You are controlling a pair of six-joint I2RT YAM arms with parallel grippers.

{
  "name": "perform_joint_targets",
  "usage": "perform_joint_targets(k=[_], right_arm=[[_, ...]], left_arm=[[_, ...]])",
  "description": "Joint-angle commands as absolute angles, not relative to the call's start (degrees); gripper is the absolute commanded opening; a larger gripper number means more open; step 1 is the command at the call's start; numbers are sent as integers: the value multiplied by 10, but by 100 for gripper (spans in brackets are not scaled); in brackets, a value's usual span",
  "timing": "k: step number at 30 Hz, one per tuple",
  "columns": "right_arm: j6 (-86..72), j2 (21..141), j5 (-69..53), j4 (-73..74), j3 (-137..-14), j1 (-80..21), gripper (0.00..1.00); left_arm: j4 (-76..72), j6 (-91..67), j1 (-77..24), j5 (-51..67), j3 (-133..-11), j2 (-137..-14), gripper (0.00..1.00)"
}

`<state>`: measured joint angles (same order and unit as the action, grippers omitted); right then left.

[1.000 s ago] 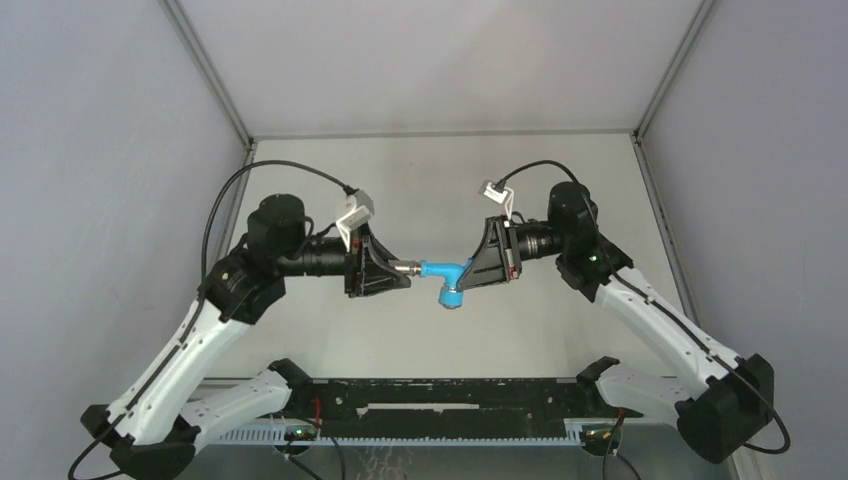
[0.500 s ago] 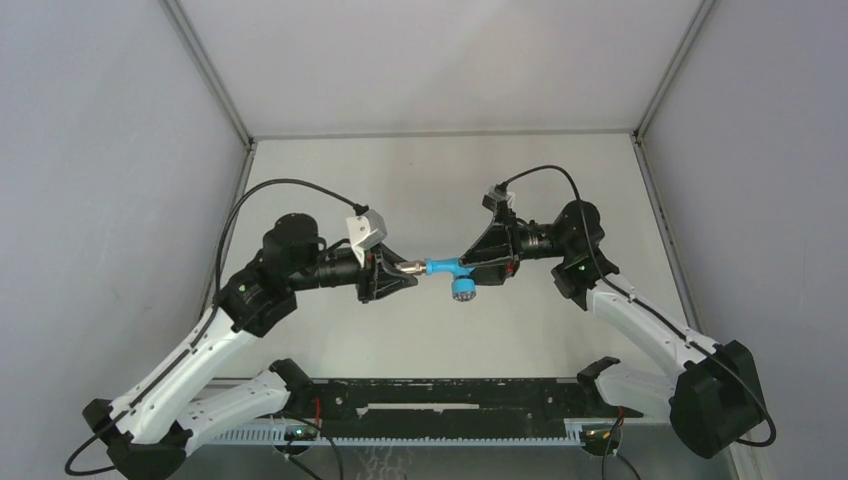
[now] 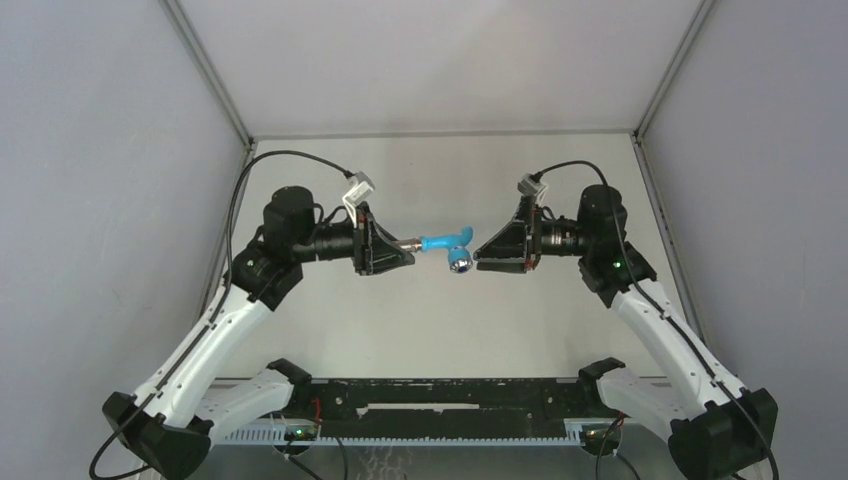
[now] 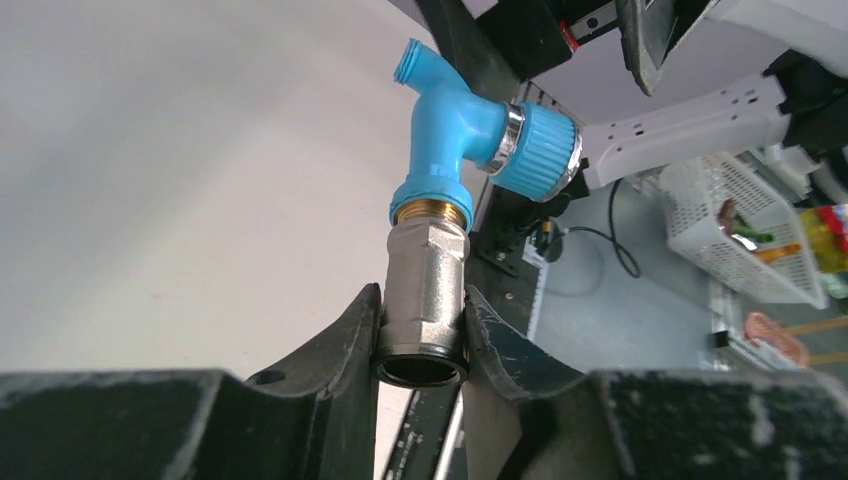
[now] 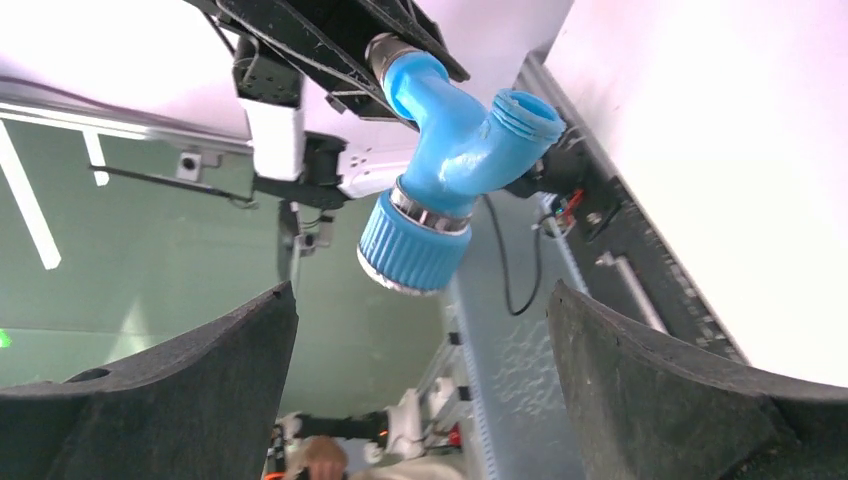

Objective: Install the water faucets

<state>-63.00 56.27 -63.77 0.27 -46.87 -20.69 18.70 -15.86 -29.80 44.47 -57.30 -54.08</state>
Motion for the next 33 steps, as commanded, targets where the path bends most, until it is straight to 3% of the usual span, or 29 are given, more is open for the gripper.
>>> perform_joint_targets(k=[1,3,7,11,16,21,27,33], right_arm=[[-406,542,-654,186,-529,-160,100],[-312,529,-634,243,-544,-149,100],[-139,491,-481,299,-569,-160,100],[-86,401,-365,144,-497,-196,100],[84,257,-250,-121,-312,-309,100],[236,287,-167,-59,-313,-382,100],[345,291,-78,-93,-299,-482,95],[369,335,-110,-118,-306,-506,94]], left_arm=[[225,-220,-262,519,-653,-561,0],[269,-234,-244,543,-681,-588,0],[342,-254,-231,598,-719,-646,0],[331,-286,-231,653,-715,-678,0],[320,-320,-232,695,-709,-692,0],[317,-378,-231,726,-704,-724,0],[323,-397,-231,739,-696,-733,0],[325,-396,-232,737,-694,-729,0]])
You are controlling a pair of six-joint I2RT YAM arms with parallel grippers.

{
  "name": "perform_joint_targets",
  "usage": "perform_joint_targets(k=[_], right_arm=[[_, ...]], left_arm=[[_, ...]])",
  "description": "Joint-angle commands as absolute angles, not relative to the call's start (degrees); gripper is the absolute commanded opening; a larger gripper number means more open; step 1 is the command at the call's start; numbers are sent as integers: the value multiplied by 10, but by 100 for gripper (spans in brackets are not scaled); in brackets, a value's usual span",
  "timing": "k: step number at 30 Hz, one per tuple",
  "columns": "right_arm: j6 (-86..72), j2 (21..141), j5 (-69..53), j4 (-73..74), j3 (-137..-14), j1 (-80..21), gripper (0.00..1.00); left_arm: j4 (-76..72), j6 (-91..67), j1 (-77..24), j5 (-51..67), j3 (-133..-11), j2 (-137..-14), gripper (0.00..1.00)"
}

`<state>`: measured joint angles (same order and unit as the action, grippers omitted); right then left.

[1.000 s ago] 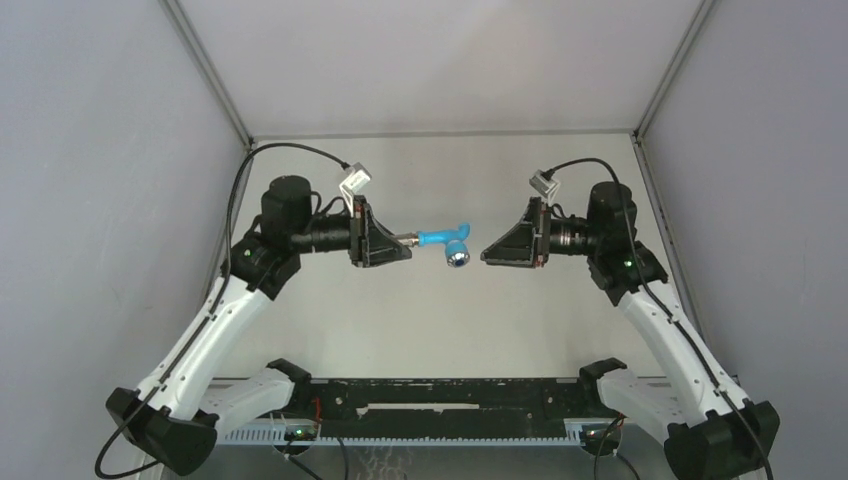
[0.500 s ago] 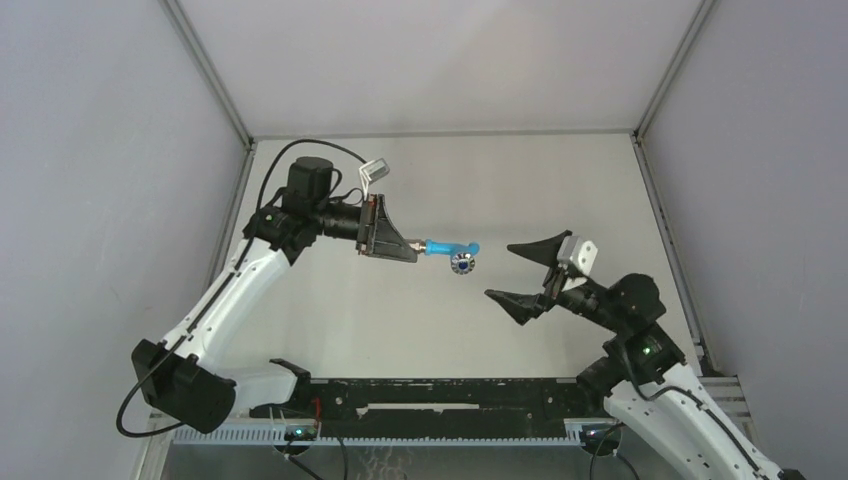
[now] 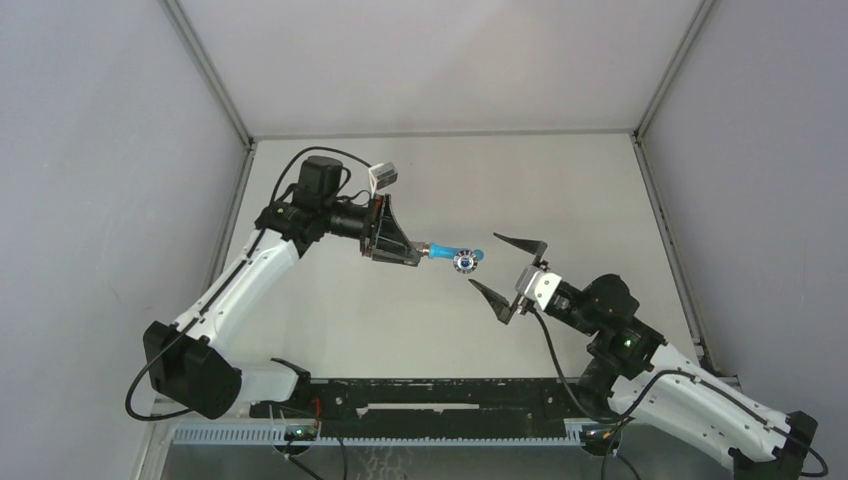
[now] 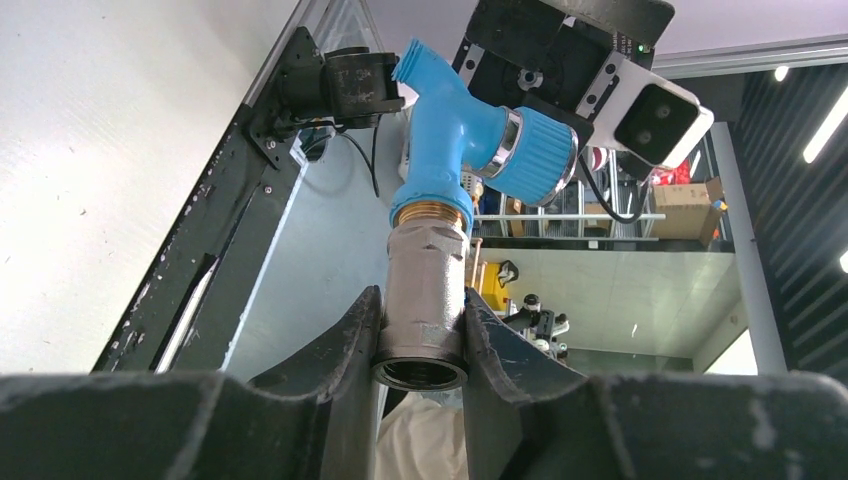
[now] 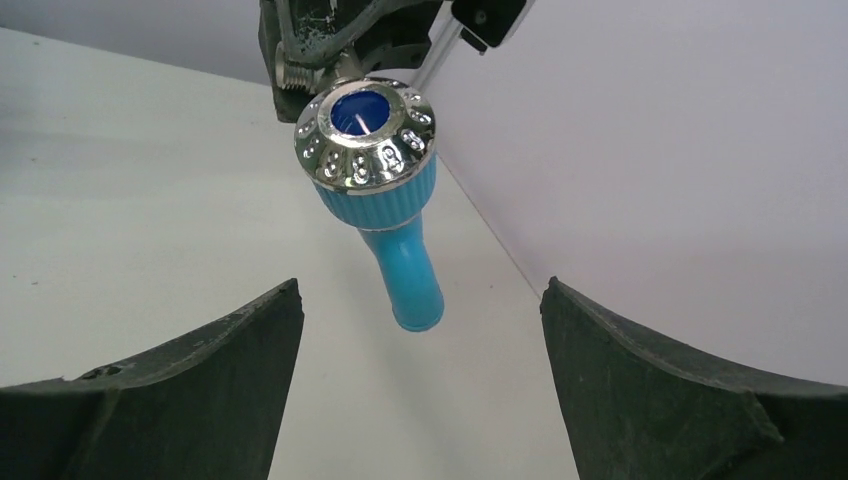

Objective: Install the water faucets

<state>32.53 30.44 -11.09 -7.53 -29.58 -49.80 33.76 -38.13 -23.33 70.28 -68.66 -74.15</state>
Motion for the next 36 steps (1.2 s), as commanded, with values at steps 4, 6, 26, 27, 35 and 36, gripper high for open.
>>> perform_joint_targets(k=[4,6,26,27,35,36], right_arm=[[329,369,-143,-150,-313,-506,92],[307,385,-157,-157,-323,-507,83],[-44,488,-349,-63,-446,-437,24],[-85,502,-377,-59,-456,-425,13],[-459,563,-528,-98,-488,-348,0],[-497,571,-546,-108,-488,-337,0]], left_arm=[[324,-392,-231,735,-691,-725,0],[325,-391,-231,733,-688,-722,0],[329,-324,-251,701,-687,-684,0],[329,-315,-253,689,-687,-681,0],[191,-271,-262,663,-641,-614,0],[163,-264,-263,673,-635,-608,0]])
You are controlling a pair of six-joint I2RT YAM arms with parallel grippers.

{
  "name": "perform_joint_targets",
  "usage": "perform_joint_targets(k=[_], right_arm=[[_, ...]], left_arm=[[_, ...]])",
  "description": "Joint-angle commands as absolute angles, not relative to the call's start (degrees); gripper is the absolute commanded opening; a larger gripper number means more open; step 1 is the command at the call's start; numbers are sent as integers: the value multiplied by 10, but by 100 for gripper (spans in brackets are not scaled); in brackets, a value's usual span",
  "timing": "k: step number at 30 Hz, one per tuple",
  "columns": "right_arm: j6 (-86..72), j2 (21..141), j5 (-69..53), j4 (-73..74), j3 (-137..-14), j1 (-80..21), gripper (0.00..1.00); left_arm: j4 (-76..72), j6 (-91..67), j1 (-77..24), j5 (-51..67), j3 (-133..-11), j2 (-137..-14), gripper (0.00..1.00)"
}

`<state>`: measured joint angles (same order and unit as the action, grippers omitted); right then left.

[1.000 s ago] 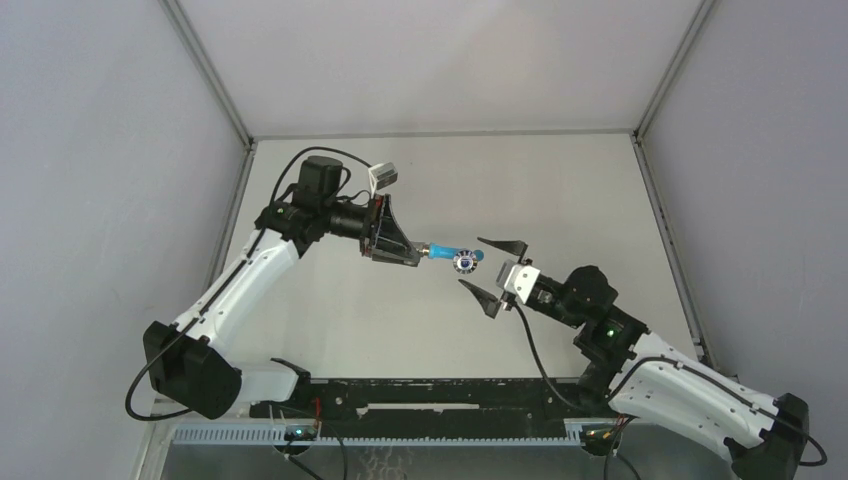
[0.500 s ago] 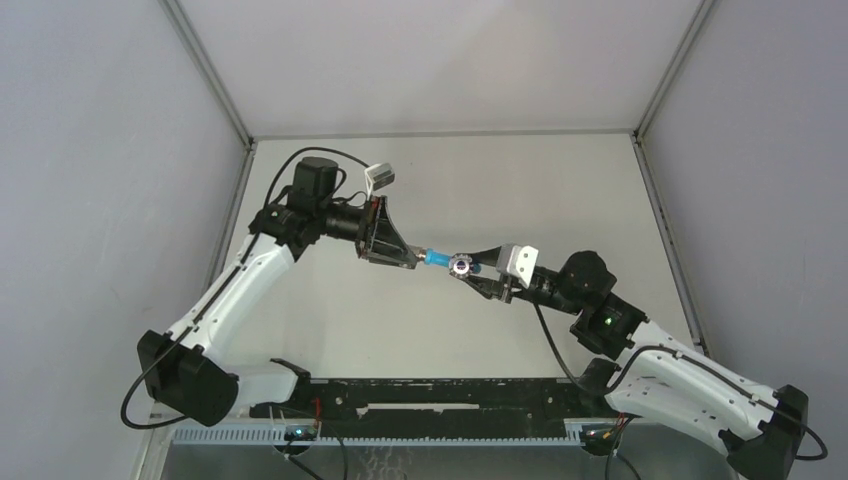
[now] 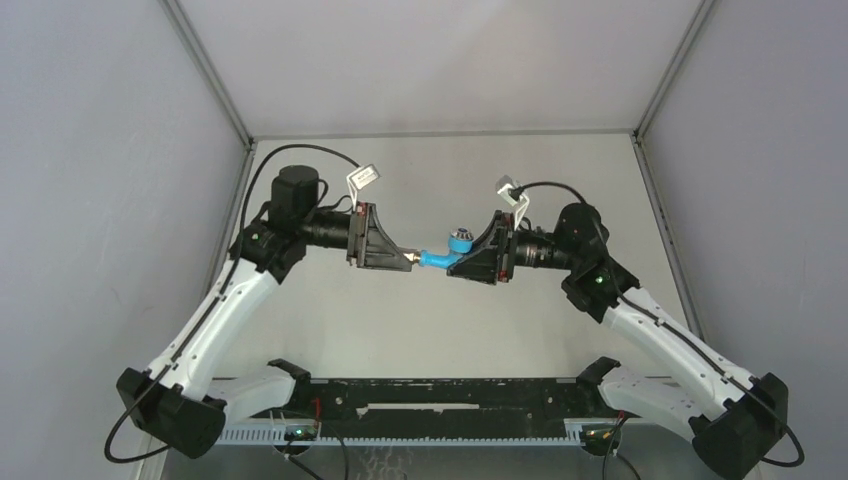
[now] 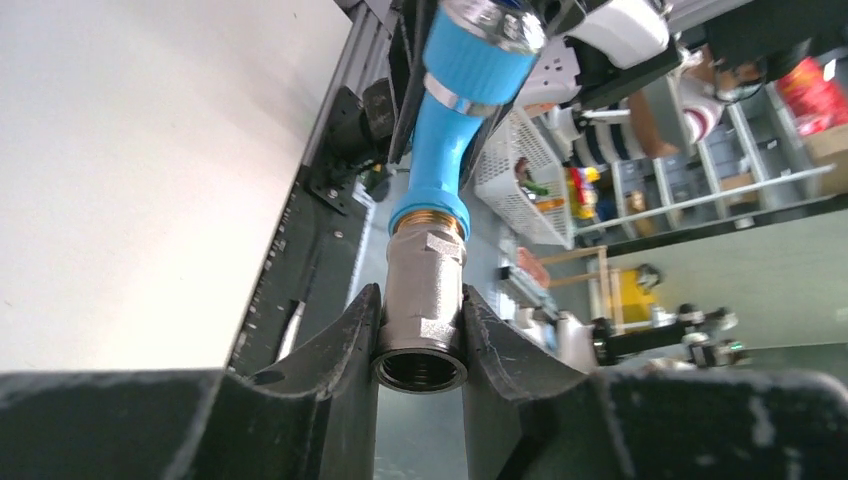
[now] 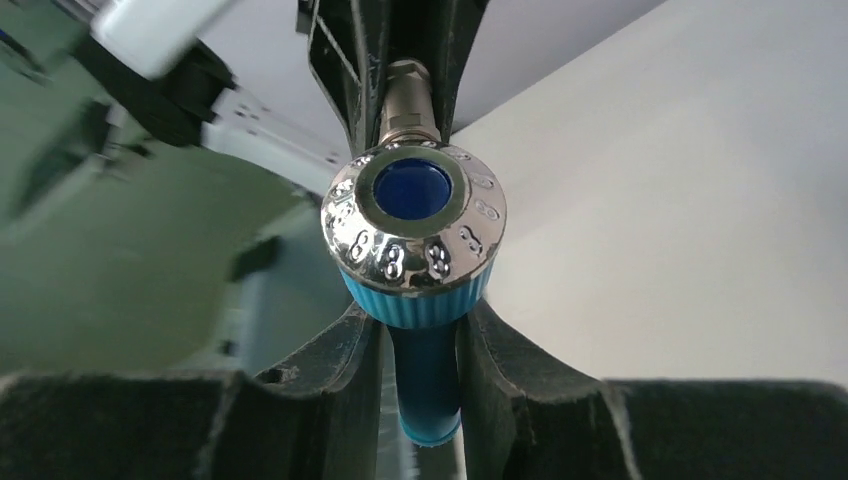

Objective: Install the water faucets

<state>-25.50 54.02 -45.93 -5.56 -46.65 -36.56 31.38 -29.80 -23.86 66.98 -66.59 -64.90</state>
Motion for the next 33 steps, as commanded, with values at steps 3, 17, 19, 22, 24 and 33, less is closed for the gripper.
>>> perform_joint_targets(k=[3,17,19,22,24,33], right_arm=[[-599,579,-572,-172,-473,-318,0],[-791,582,-588,-230,-466,-272,0],[-814,590,-582,-238,-464,-269,0],[-888,619,-583,-320,-454,-267,4],[-942,638,-584,-387,-444,-266,8],[-962,658,-557,-352,-408,-253,9]], left_arm=[[167,-211,-265,677,-641,-599,0],[130,183,-450,281,-496,-399,0],[123,195,-466,253,-491,-392,0],[135,224,-487,219,-493,-399,0],[151,258,-515,173,-495,-403,0],[202,442,-647,-103,-491,-443,0]])
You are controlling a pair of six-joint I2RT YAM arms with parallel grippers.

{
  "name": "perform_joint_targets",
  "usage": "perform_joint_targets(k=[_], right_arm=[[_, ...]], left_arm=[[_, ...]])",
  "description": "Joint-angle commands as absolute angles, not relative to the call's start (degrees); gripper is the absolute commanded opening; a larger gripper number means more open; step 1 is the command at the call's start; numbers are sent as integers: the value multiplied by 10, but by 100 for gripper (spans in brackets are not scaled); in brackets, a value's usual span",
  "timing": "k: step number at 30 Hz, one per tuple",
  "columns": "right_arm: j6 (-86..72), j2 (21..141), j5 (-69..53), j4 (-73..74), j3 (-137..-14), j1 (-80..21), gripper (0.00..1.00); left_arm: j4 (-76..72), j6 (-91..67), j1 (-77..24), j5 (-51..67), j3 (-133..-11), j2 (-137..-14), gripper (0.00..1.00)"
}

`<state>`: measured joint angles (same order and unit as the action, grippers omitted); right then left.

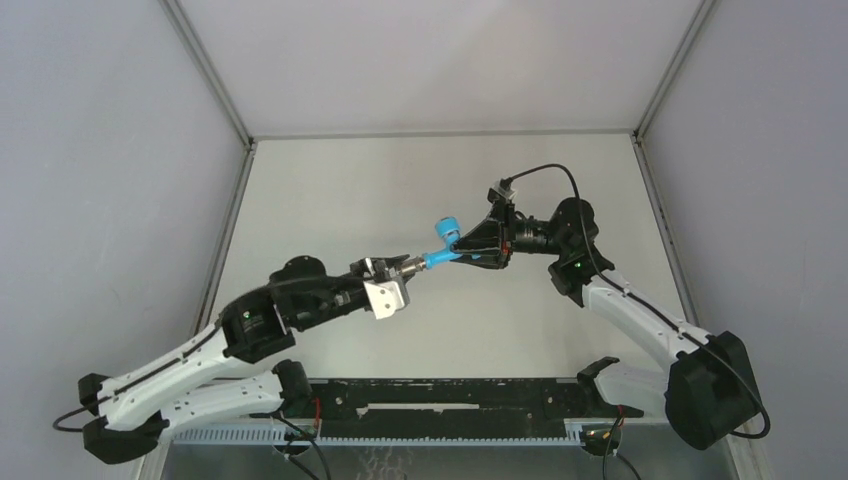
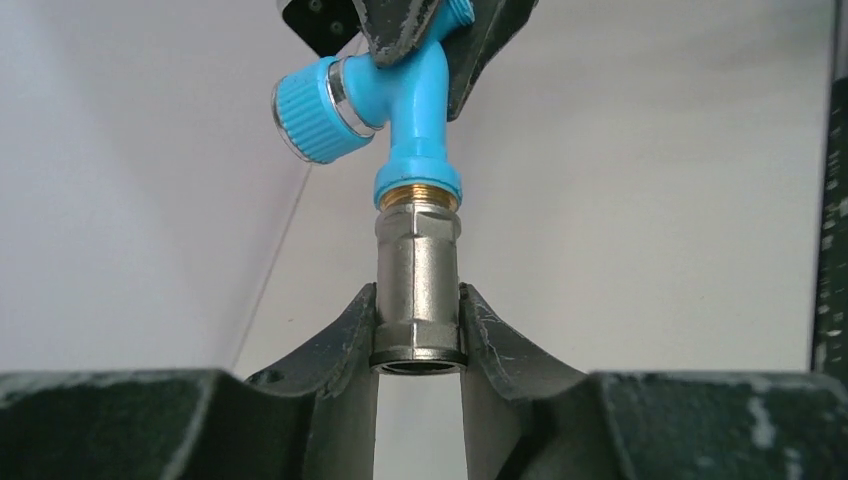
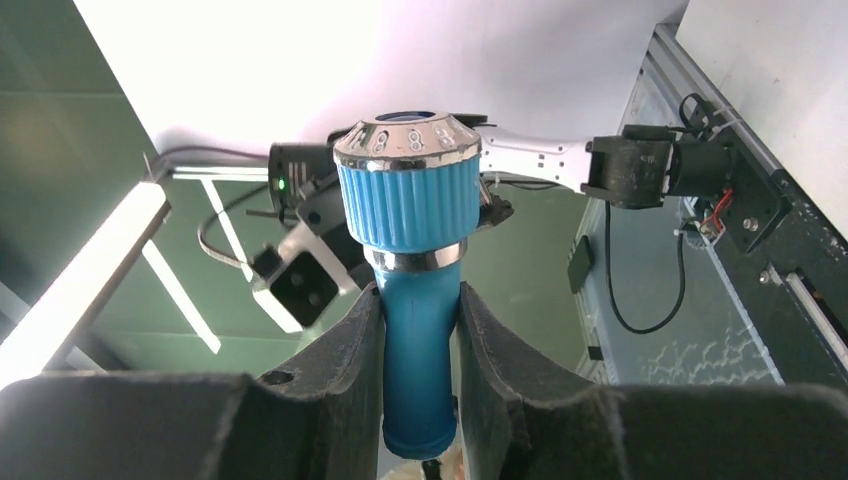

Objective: Install the water faucets

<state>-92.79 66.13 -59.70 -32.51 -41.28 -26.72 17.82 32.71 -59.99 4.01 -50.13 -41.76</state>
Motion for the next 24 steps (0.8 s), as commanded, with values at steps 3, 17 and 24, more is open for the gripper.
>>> perform_joint_targets(k=[3,17,24], right_arm=[[-972,666,-548,-349,-400,-243,7],[-968,623,-496,-303,-394,-208,76],[-686,531,-480,-52,-454,-141,75]], left_arm=[[191,500,-687,-183,-475,-469,0],[128,478,-719,-230,-432,-458,0],[177,289,-614,-70,-483,-407,0]])
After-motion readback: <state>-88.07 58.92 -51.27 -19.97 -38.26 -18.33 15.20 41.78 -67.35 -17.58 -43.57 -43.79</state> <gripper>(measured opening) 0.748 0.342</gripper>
